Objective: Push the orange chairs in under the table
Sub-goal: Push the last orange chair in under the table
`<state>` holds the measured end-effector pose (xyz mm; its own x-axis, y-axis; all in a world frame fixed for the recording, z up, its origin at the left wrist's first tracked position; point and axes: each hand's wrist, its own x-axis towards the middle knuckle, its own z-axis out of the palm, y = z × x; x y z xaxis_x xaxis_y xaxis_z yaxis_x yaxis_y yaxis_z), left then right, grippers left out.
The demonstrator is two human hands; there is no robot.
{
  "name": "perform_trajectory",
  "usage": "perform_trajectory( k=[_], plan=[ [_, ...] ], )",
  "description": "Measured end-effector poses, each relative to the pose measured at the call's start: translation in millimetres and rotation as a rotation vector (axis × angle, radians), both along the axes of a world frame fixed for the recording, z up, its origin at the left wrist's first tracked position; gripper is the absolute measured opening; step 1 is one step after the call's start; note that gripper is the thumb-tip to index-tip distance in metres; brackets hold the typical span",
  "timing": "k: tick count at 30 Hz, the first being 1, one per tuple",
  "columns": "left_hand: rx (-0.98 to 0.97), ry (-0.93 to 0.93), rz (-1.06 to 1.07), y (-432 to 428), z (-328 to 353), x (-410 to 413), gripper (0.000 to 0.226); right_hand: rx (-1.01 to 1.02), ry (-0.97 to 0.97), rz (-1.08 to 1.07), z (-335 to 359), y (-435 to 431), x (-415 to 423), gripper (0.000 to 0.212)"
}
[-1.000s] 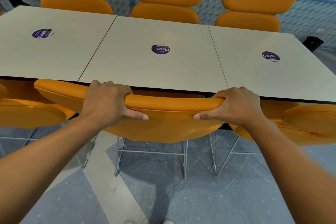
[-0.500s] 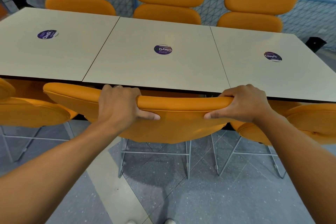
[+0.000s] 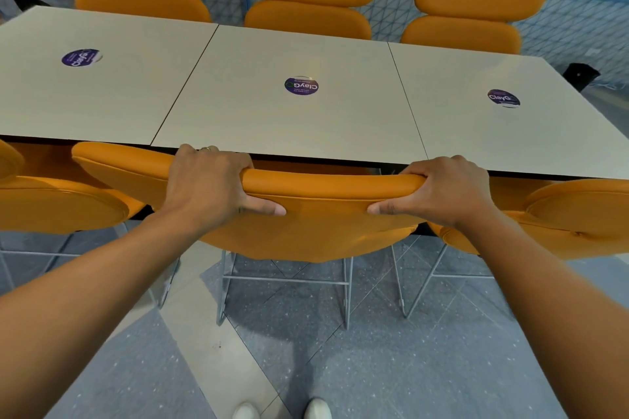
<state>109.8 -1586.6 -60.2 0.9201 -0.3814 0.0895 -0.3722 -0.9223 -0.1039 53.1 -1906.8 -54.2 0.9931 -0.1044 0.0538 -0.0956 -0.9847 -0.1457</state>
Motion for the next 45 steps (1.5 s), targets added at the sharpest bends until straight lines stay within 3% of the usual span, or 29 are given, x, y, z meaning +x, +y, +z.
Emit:
perform_trajectory(
  k=[11,18,26,37,45],
  plan=[
    [-0.077,-0.03,-0.001,0.9,-6.0,-8.9,0.104,0.054,-0.009,0.037,-3.7,5.6,-18.4,0.083],
    [-0.058,0.002,-0.024,13.0,-3.2,-6.2,0.098,-0.188,-0.054,-0.041,-18.0,20.3,-23.8,0.099],
    [-0.084,-0.054,0.061,3.1,-6.5,5.2,0.087,-0.077,-0.092,-0.037,-17.9,7.0,0.8,0.077],
    [0.002,-0.062,0.057,5.8,-3.3,40.7,0.087,-0.088,-0.159,-0.054,-23.6,13.2,31.0,0.079],
    [-0.041,-0.059,0.113,11.3,-7.3,40.5,0.083,-0.109,-0.179,-0.007,-28.9,17.2,31.6,0.079]
  ],
)
